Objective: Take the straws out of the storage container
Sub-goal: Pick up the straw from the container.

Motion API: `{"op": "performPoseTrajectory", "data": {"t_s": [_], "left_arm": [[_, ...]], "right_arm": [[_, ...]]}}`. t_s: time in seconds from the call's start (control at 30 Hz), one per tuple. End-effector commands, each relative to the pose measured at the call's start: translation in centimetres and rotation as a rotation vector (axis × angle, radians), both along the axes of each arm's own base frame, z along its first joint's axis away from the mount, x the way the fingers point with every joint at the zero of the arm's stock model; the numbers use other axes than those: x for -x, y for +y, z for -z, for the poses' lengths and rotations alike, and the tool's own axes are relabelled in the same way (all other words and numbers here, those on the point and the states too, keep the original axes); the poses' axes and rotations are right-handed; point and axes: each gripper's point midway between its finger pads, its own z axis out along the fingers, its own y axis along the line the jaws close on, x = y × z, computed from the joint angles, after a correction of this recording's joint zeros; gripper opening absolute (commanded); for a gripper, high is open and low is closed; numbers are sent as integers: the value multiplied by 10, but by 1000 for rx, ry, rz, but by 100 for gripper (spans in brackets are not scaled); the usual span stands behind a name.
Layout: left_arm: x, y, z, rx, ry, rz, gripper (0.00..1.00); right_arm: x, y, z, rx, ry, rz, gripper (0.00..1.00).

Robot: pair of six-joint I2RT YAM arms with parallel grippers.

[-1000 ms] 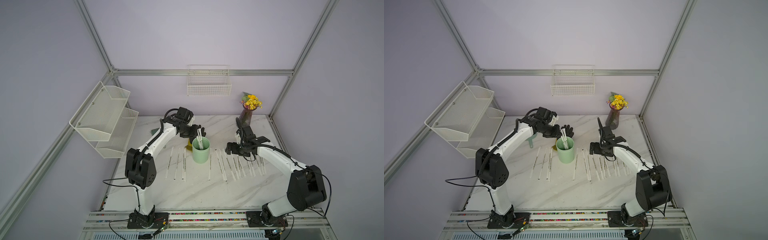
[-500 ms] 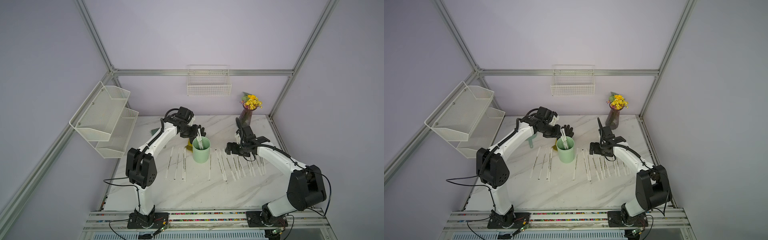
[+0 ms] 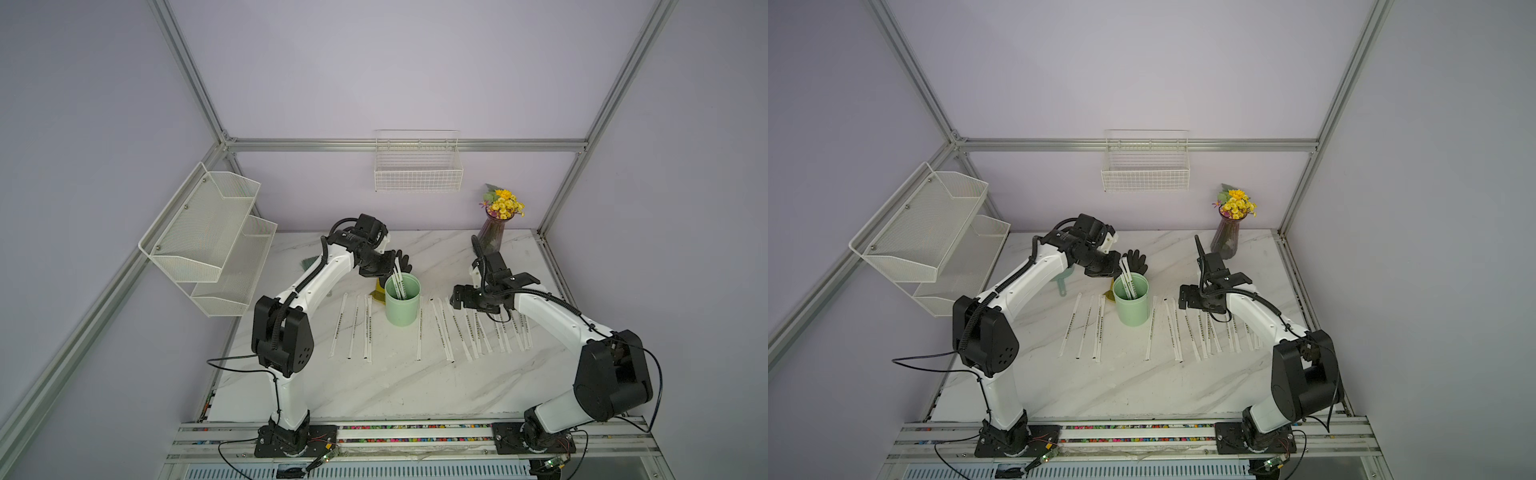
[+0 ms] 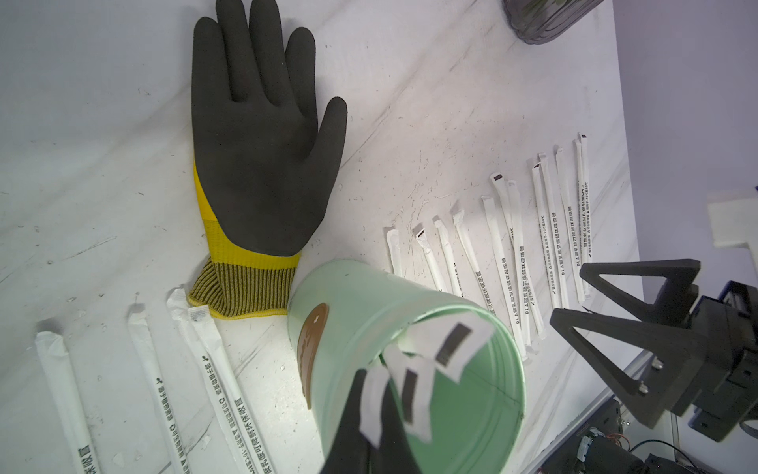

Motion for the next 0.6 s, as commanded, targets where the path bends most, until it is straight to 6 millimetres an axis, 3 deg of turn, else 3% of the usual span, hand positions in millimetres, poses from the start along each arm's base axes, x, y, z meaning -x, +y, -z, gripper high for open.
{"op": "performPoseTrajectory", "data": {"t_s": [0.0,0.57], "left_arm": [[4,-2,-37,16,-81,37,4],[14,3,-62,-23,-105,67,4]], "right_arm": [[0,0,0,-16,-2,1,97],[-1,3,-9,-36,-18,-1,97]]}}
